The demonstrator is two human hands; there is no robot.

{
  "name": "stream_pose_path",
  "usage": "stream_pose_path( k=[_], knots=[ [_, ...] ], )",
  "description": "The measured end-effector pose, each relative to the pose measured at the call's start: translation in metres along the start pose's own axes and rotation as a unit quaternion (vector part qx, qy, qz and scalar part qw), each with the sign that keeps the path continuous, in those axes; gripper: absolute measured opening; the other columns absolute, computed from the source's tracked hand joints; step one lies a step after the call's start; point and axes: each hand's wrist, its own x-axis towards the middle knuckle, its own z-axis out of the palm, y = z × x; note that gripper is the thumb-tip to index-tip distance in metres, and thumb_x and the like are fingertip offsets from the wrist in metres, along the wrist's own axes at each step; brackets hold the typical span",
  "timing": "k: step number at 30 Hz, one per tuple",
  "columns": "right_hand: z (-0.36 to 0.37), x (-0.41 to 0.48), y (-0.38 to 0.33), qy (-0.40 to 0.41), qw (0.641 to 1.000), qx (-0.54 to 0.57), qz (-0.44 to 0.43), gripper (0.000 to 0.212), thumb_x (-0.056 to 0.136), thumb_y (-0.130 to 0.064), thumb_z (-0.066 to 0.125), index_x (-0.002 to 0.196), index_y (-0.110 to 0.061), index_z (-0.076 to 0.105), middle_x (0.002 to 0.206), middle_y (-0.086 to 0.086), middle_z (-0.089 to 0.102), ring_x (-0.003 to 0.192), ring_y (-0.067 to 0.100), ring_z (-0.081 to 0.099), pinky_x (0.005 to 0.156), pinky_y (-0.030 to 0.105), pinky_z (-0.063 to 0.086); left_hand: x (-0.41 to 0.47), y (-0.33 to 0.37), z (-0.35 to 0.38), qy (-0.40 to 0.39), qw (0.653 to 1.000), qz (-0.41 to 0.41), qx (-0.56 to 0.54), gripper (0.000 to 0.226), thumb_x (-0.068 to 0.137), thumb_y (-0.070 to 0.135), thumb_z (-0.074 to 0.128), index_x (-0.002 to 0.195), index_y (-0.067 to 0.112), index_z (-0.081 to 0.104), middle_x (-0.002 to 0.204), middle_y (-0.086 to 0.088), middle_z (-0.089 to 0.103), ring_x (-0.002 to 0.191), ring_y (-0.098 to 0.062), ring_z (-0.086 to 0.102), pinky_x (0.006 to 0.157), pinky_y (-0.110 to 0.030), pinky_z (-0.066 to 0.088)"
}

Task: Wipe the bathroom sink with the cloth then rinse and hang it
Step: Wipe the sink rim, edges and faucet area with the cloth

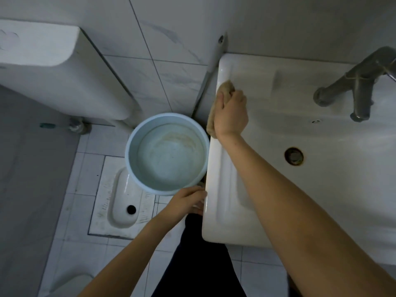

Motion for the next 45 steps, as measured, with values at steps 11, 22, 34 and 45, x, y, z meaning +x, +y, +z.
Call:
stream_pose_path(
  k=[11, 22, 34, 45],
  knots=[
    [-0.02, -0.129, 0.057, 0.007, 0.997, 0.07, 0.003, 0.034, 0.095, -0.044, 0.049, 0.099, -0.011, 0.054, 0.095, 0.005, 0.06, 0.081, 0.022, 0.061, 0.073, 0.041, 0.05, 0.0, -0.014, 0.001, 0.003, 1.0, 0.025, 0.0, 0.022, 0.096, 0.018, 0.05, 0.095, 0.009, 0.069, 0.083, -0.008, 0.07, 0.077, -0.017, 0.066, 0.074, -0.027, 0.057],
    [0.003, 0.015, 0.001, 0.016, 1.0, 0.023, 0.009, 0.039, 0.096, -0.043, 0.046, 0.108, -0.006, 0.054, 0.113, 0.013, 0.06, 0.103, 0.031, 0.059, 0.077, 0.034, 0.042, 0.008, -0.026, 0.004, 0.033, 0.997, 0.054, -0.043, 0.019, 0.095, 0.012, 0.052, 0.087, 0.007, 0.069, 0.077, -0.005, 0.068, 0.071, -0.014, 0.065, 0.075, -0.031, 0.056],
    [-0.001, -0.018, 0.013, -0.005, 0.999, 0.039, -0.037, 0.032, 0.095, -0.037, 0.051, 0.105, -0.007, 0.054, 0.109, 0.012, 0.06, 0.095, 0.031, 0.061, 0.075, 0.037, 0.045, 0.002, -0.023, 0.01, 0.058, 0.995, 0.054, -0.055, 0.022, 0.095, 0.012, 0.051, 0.09, -0.002, 0.068, 0.076, -0.005, 0.067, 0.07, -0.014, 0.064, 0.069, -0.028, 0.055],
    [-0.016, -0.093, 0.027, -0.01, 0.989, 0.028, -0.146, 0.021, 0.091, -0.029, 0.061, 0.098, -0.01, 0.056, 0.101, 0.007, 0.06, 0.077, 0.027, 0.063, 0.06, 0.03, 0.043, 0.0, -0.02, 0.011, 0.062, 0.996, 0.046, -0.053, 0.026, 0.095, 0.014, 0.051, 0.096, -0.008, 0.065, 0.082, -0.01, 0.067, 0.072, -0.017, 0.065, 0.074, -0.031, 0.057]
  ],
)
